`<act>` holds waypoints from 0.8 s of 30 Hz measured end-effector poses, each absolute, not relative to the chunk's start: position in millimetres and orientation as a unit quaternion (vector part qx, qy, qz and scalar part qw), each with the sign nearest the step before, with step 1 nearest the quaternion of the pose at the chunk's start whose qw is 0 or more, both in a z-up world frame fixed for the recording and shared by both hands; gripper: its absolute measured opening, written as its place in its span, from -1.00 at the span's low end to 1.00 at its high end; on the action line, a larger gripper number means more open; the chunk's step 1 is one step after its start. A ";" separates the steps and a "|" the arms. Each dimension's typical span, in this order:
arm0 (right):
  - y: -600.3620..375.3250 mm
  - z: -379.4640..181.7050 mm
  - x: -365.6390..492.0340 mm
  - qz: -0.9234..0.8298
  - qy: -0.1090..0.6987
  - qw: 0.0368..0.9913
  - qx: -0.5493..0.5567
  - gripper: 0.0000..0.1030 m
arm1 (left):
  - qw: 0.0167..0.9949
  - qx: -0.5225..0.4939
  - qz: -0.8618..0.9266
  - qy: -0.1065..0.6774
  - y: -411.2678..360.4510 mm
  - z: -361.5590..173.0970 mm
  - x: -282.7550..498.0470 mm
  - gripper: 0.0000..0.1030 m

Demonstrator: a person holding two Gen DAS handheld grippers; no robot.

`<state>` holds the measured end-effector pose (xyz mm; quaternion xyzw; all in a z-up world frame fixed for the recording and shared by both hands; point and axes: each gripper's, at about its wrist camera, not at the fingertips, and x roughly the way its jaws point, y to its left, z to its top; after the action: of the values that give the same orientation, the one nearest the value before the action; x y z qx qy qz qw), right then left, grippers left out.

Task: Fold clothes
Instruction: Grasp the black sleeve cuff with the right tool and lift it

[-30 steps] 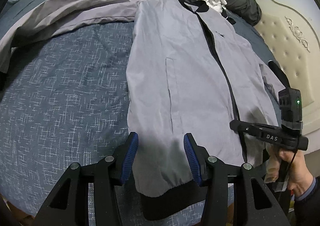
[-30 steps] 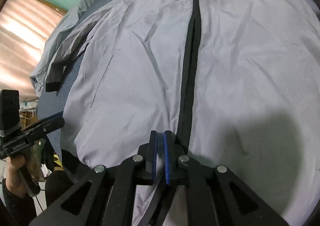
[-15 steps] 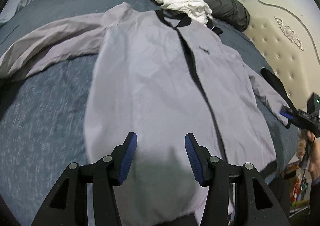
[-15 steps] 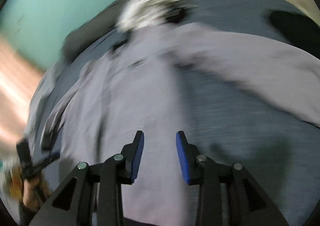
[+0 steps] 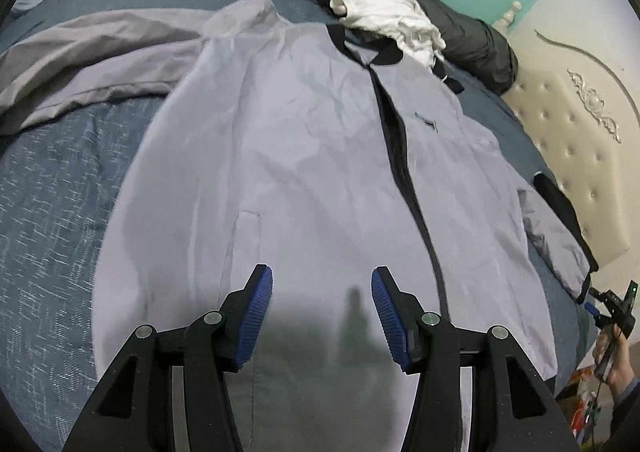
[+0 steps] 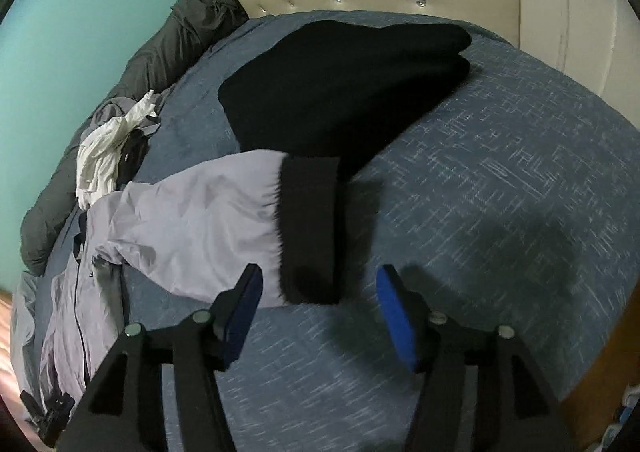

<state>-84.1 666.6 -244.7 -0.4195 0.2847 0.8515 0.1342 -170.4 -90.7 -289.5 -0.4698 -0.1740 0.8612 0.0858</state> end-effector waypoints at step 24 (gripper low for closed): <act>667.5 -183.7 -109.7 0.904 0.257 0.057 -0.336 -0.94 | 0.072 -0.470 0.867 -0.152 -89.2 -302.1 -163.2 0.09</act>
<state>-109.7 667.5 -183.7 -0.3360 0.2566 0.9044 0.0571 -163.2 -89.2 -302.1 -0.4696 -0.1519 0.8667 0.0715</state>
